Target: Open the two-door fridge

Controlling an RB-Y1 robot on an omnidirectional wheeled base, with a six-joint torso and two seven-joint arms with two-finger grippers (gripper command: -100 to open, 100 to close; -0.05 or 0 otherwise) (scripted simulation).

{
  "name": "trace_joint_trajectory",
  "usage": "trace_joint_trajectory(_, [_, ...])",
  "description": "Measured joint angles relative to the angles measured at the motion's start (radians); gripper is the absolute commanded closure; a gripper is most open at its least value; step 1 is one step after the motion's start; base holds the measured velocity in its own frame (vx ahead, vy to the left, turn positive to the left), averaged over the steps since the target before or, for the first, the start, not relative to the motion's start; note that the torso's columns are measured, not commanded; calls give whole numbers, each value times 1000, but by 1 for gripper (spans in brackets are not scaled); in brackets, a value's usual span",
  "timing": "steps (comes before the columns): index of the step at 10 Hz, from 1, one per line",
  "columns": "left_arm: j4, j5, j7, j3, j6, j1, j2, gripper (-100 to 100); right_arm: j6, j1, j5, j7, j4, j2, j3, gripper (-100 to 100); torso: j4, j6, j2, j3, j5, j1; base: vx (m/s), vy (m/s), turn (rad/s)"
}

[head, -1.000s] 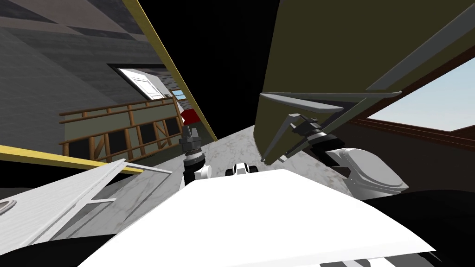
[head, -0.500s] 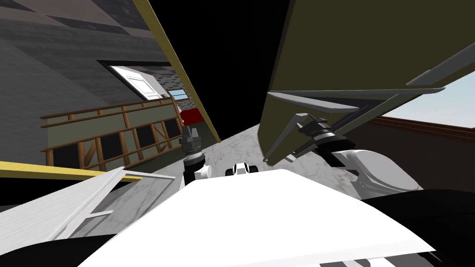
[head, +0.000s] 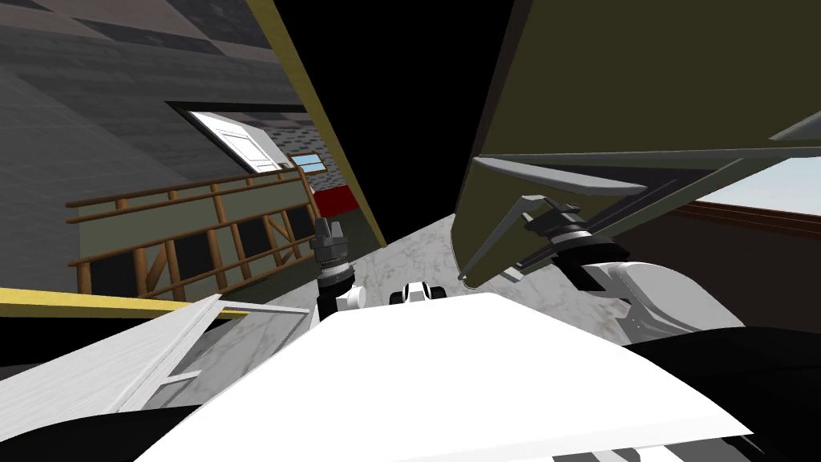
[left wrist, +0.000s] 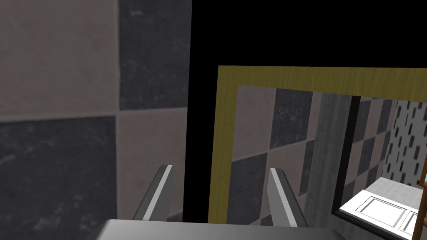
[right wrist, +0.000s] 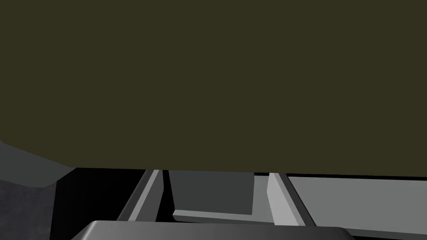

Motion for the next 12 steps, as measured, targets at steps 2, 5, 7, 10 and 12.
trace_joint_trajectory(2, [0,0,0,0,0,0,0,0,20,8,2,-3,10,-1,-5,100,1,-3,-2,-2,1,-5,163,262,-41])
trace_joint_trajectory(5, [0,0,0,0,0,0,0,0,53,26,2,-8,29,-4,-28,100,1,-6,-5,-6,4,-7,160,271,-28])
trace_joint_trajectory(7, [0,0,0,0,0,0,0,0,64,26,2,-3,47,0,-50,100,0,-6,-6,-6,4,-2,130,280,-18])
trace_joint_trajectory(10, [0,0,0,0,0,0,0,0,109,44,4,-13,51,-10,-63,100,1,-3,-3,-4,5,1,166,286,-28])
trace_joint_trajectory(12, [0,0,0,0,0,0,0,0,132,48,4,-16,67,-15,-78,100,3,-2,4,0,6,-1,99,171,-7])
